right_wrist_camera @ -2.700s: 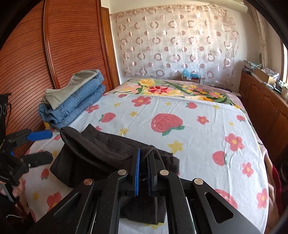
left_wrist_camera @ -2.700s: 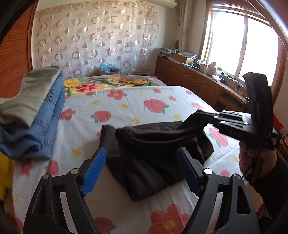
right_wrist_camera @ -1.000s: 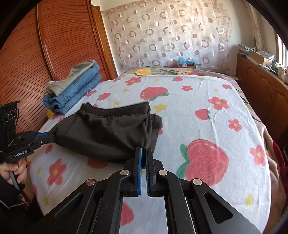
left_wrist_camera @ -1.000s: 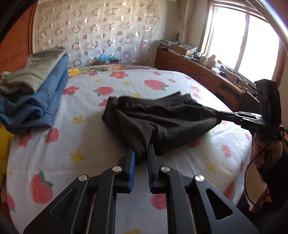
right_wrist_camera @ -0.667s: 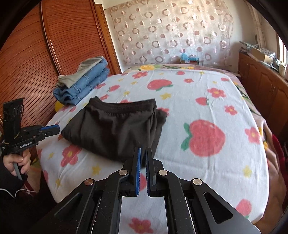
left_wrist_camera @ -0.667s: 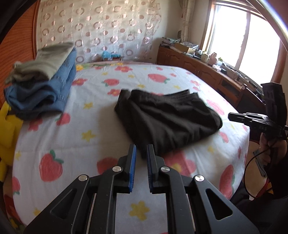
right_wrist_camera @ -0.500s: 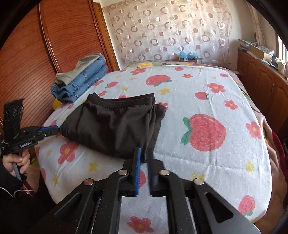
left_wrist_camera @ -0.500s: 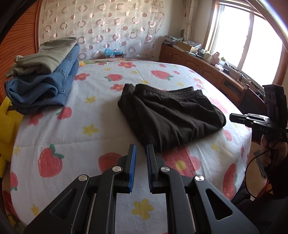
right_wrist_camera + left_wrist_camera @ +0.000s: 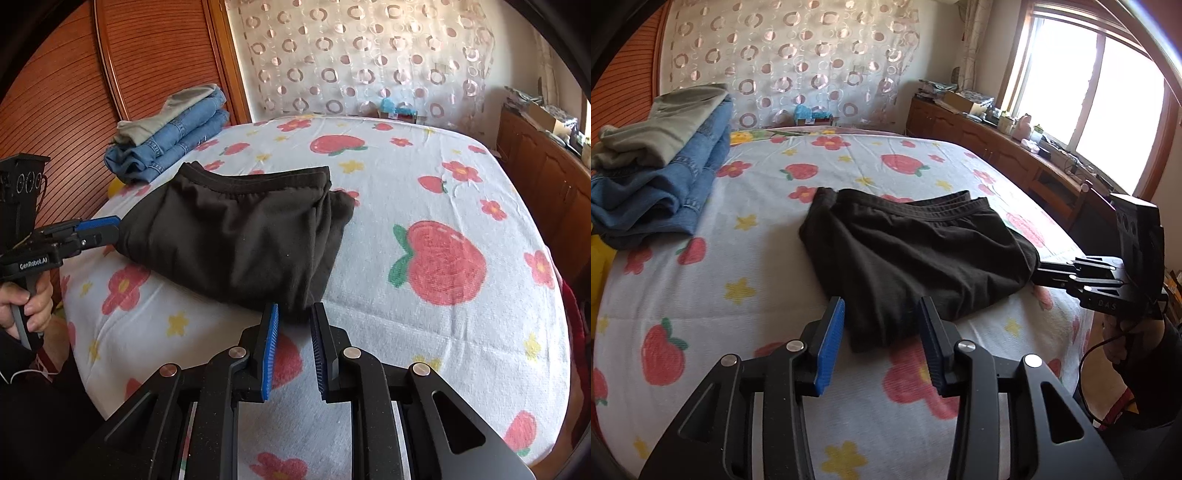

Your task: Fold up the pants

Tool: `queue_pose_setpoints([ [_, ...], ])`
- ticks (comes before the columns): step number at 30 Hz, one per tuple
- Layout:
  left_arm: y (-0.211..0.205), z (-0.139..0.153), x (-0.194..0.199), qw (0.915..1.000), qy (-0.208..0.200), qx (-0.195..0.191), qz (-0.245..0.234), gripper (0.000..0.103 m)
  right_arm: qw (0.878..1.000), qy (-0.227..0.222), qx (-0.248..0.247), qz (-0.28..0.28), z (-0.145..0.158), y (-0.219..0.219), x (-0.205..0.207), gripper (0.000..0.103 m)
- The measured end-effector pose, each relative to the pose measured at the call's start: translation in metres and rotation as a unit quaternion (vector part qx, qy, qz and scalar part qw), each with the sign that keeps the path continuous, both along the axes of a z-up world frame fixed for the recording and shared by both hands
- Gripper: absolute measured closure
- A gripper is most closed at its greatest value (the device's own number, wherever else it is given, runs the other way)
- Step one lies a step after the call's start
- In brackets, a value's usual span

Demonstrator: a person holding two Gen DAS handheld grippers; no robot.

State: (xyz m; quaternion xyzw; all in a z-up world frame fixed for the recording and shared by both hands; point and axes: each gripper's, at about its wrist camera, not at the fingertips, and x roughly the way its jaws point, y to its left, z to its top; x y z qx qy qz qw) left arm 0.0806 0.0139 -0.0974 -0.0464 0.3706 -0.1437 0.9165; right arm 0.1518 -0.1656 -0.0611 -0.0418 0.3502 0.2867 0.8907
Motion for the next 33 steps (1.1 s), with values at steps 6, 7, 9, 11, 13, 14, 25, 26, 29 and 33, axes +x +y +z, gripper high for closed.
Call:
queue_pose_setpoints([
  [6, -0.005, -0.012, 0.008, 0.9998, 0.018, 0.010, -0.006, 0.092, 1.000, -0.002, -0.001, 0.006, -0.002, 0.000, -0.001, 0.099],
  [7, -0.005, -0.011, 0.006, 0.9998, 0.015, 0.008, -0.007, 0.093, 1.000, -0.006, -0.003, 0.006, 0.000, -0.001, -0.004, 0.099],
  [9, -0.006, -0.006, 0.003, 0.9998, 0.007, 0.017, -0.008, 0.094, 1.000, -0.008, 0.001, 0.007, 0.006, -0.005, -0.008, 0.099],
  [11, -0.007, 0.001, -0.004, 0.9998, -0.002, 0.016, -0.015, 0.094, 1.000, -0.009, 0.008, 0.011, 0.013, -0.010, -0.014, 0.099],
  [13, -0.008, 0.006, -0.010, 0.9997, -0.005, 0.015, -0.020, 0.094, 1.000, -0.010, 0.011, 0.013, 0.017, -0.013, -0.022, 0.099],
  [14, -0.007, 0.008, -0.013, 0.9996, -0.006, 0.014, -0.022, 0.094, 1.000, -0.008, 0.013, 0.015, 0.019, -0.014, -0.025, 0.099],
  [25, -0.007, 0.003, -0.015, 0.9991, 0.004, 0.028, -0.031, 0.083, 0.999, 0.017, 0.027, 0.004, 0.015, -0.025, -0.026, 0.099],
  [26, -0.006, 0.004, -0.015, 0.9992, 0.001, 0.027, -0.028, 0.074, 1.000, 0.014, 0.027, 0.002, 0.018, -0.025, -0.027, 0.099],
  [29, -0.004, 0.007, -0.014, 0.9995, -0.006, 0.025, -0.021, 0.053, 1.000, 0.004, 0.023, -0.004, 0.023, -0.025, -0.030, 0.099],
  [33, -0.002, 0.011, -0.007, 0.9995, -0.013, 0.024, -0.015, 0.019, 1.000, -0.008, 0.028, -0.010, 0.030, -0.026, -0.029, 0.099],
])
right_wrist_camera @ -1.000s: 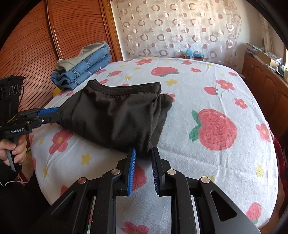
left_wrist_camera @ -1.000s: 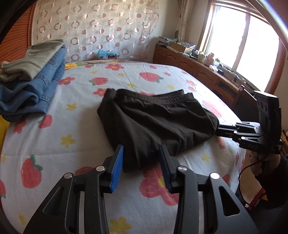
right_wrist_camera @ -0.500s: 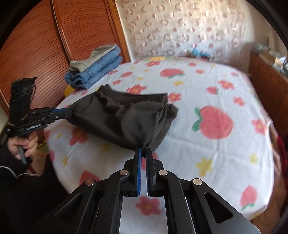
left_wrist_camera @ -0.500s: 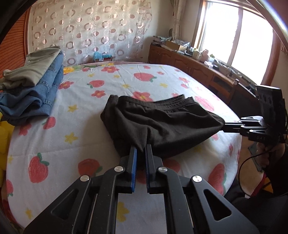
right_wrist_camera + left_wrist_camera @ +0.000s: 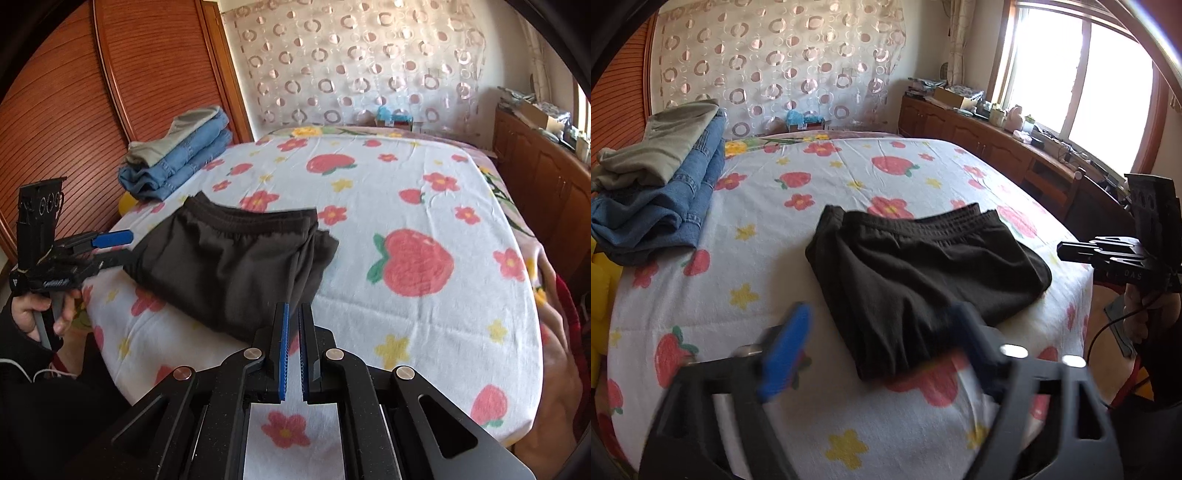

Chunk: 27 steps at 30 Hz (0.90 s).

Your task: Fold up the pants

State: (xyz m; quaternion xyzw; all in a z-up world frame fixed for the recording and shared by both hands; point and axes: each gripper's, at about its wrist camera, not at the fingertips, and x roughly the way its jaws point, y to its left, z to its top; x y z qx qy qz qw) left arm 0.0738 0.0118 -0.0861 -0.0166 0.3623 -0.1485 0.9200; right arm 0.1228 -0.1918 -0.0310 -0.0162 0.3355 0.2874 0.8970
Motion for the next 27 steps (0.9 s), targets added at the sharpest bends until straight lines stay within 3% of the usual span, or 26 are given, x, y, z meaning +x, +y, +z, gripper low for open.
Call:
queue_pose_setpoints([
  [5, -0.004, 0.001, 0.015, 0.9999, -0.006, 0.013, 0.009, 0.019, 1.000, -0.011, 0.009, 0.001, 0.003, 0.009, 0.014, 0.099],
  [12, -0.012, 0.005, 0.028, 0.9997, -0.012, 0.018, 0.005, 0.019, 1.000, -0.021, -0.006, -0.002, -0.002, 0.030, 0.041, 0.077],
  [27, -0.017, 0.011, 0.034, 0.9992, -0.024, 0.029, 0.016, 0.019, 1.000, 0.012, -0.008, 0.010, -0.013, 0.051, 0.087, 0.074],
])
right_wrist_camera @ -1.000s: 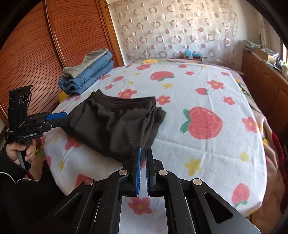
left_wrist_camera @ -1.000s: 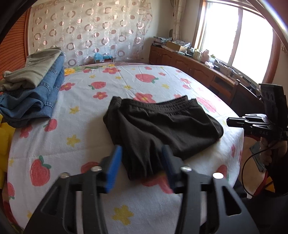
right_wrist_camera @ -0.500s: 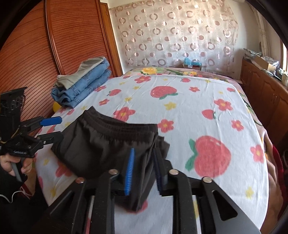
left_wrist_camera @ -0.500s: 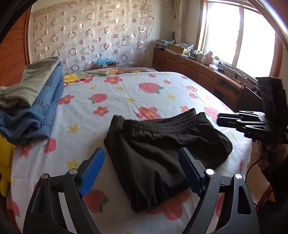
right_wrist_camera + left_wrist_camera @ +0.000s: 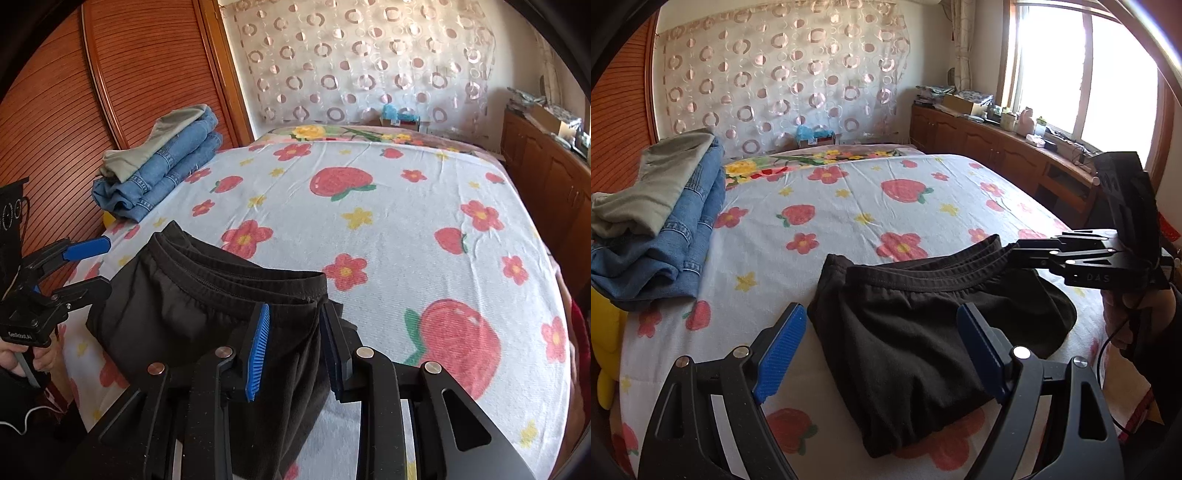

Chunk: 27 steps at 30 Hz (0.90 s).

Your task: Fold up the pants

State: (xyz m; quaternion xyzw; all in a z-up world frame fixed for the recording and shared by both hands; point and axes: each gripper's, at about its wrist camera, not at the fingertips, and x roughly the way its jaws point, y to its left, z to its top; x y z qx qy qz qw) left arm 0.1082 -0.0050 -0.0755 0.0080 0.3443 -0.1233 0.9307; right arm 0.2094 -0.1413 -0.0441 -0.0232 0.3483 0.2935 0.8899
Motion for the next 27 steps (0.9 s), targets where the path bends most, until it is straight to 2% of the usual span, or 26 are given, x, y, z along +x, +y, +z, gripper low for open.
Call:
queue_pose_setpoints([
  [5, 0.000, 0.000, 0.000, 1.0000, 0.000, -0.001, 0.001, 0.019, 1.000, 0.005, -0.004, 0.009, 0.000, 0.007, 0.006, 0.075],
  [6, 0.000, 0.000, 0.000, 1.0000, -0.001, 0.000, 0.001, 0.019, 1.000, 0.001, -0.005, 0.010, 0.001, 0.008, 0.006, 0.087],
  [7, 0.000, 0.000, 0.000, 1.0000, 0.000, -0.001, 0.002, 0.019, 1.000, -0.003, -0.005, 0.013, 0.002, 0.009, 0.006, 0.093],
  [15, 0.006, -0.003, 0.007, 0.9999, 0.007, -0.010, 0.010, 0.019, 0.998, -0.057, 0.023, -0.007, 0.020, 0.002, -0.002, 0.096],
  [22, 0.008, -0.009, 0.027, 0.9997, 0.020, -0.005, 0.014, 0.020, 0.999, -0.046, -0.011, -0.017, 0.007, 0.016, 0.013, 0.096],
  [27, 0.015, -0.021, 0.044, 0.9986, 0.046, -0.003, 0.024, 0.032, 0.999, -0.038, -0.023, -0.021, 0.005, 0.019, 0.019, 0.096],
])
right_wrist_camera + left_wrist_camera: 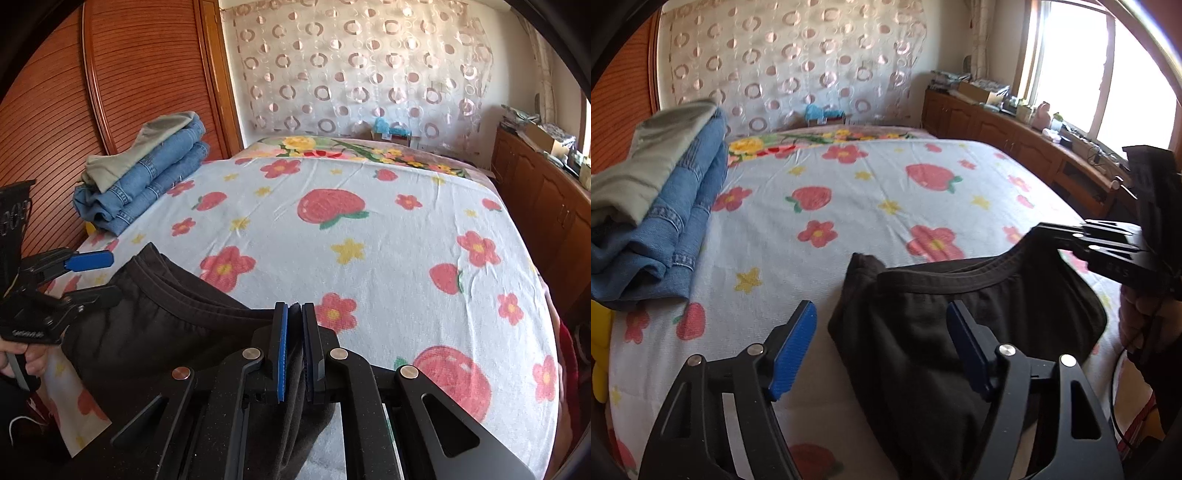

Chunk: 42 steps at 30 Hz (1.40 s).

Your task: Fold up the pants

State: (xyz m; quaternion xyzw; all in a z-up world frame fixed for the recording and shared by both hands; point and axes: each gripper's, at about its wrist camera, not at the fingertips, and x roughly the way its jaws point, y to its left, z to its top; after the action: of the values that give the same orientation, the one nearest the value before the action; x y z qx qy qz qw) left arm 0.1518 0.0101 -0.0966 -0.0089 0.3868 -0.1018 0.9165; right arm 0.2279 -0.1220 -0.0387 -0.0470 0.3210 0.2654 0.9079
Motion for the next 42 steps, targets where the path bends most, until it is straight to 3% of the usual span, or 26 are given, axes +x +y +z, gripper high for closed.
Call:
queue_pose_setpoints([
  [7, 0.006, -0.016, 0.009, 0.9997, 0.025, -0.007, 0.001, 0.035, 1.000, 0.003, -0.001, -0.003, 0.002, -0.007, -0.003, 0.095],
  [9, 0.006, -0.017, 0.009, 0.9997, 0.022, -0.009, 0.000, 0.035, 1.000, -0.001, -0.005, -0.008, 0.004, -0.011, -0.008, 0.085],
  [11, 0.007, -0.017, 0.009, 0.9997, 0.022, -0.011, 0.000, 0.035, 1.000, -0.004, -0.010, -0.011, 0.005, -0.016, -0.015, 0.084],
  [15, 0.008, -0.018, 0.009, 0.9997, 0.019, -0.015, -0.002, 0.035, 1.000, 0.000, -0.017, -0.018, 0.004, -0.026, -0.027, 0.065],
  [24, 0.009, -0.018, 0.009, 0.9997, 0.017, -0.018, -0.003, 0.035, 1.000, 0.023, -0.001, -0.010, 0.003, -0.042, -0.045, 0.053],
  [34, 0.010, -0.018, 0.009, 0.9997, 0.017, -0.018, -0.003, 0.035, 0.998, 0.050, 0.013, -0.023, -0.012, -0.032, -0.027, 0.051],
  [42, 0.010, -0.018, 0.009, 0.9997, 0.017, -0.019, -0.003, 0.035, 0.999, 0.029, 0.019, -0.032, -0.017, -0.025, -0.028, 0.051],
])
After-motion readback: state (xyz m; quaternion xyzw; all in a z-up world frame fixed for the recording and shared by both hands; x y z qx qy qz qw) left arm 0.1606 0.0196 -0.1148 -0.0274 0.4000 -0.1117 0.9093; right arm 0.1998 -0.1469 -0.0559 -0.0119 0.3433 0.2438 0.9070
